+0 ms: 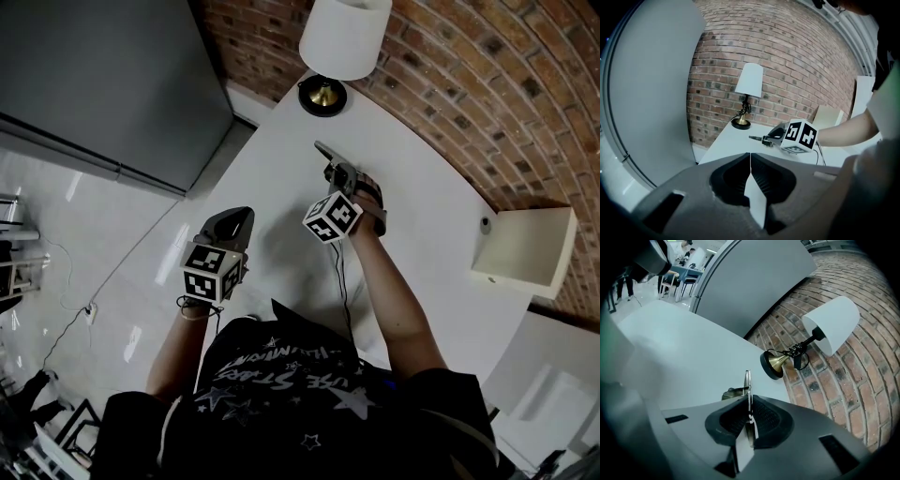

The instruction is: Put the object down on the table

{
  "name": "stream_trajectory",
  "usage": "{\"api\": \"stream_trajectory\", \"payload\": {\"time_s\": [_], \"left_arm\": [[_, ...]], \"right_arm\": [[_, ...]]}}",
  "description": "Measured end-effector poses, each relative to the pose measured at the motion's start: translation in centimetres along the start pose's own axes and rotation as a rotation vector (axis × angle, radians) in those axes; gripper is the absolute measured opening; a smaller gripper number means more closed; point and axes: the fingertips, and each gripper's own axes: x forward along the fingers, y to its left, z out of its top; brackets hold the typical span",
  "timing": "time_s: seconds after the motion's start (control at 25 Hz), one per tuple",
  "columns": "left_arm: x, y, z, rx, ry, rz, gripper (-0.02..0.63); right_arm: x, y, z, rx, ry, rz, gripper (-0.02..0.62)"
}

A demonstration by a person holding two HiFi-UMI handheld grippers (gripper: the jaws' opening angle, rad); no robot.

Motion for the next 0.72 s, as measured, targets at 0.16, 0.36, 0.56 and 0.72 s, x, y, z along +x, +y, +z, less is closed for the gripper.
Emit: {"api": "stream_trajectory", "payload": {"time_s": [0.16, 0.36, 0.56, 0.72], "left_arm": [[-0.7, 0.0, -0.2, -0.002, -0.004, 0.001, 0.021], [-1.6, 0.0, -0.3, -0.003, -0.016, 0.003, 0.021], [-2.9, 0.0, -0.4, 0.003, -0.029, 0.004, 0.021], [-4.3, -0.2, -0.2, 0.006, -0.050, -0.002, 0.021]], "right_arm": [[-0.1, 0.3, 0.1, -0.007, 0.003, -0.001, 0.025], [-0.3, 1.4, -0.1, 0.017, 0.014, 0.044, 0.062], [-1.4, 1.5, 0.8, 0.057, -0.017, 0.031, 0.064], [-3.1, 1.2, 1.4, 0.079, -0.029, 0.009, 0.066]]}}
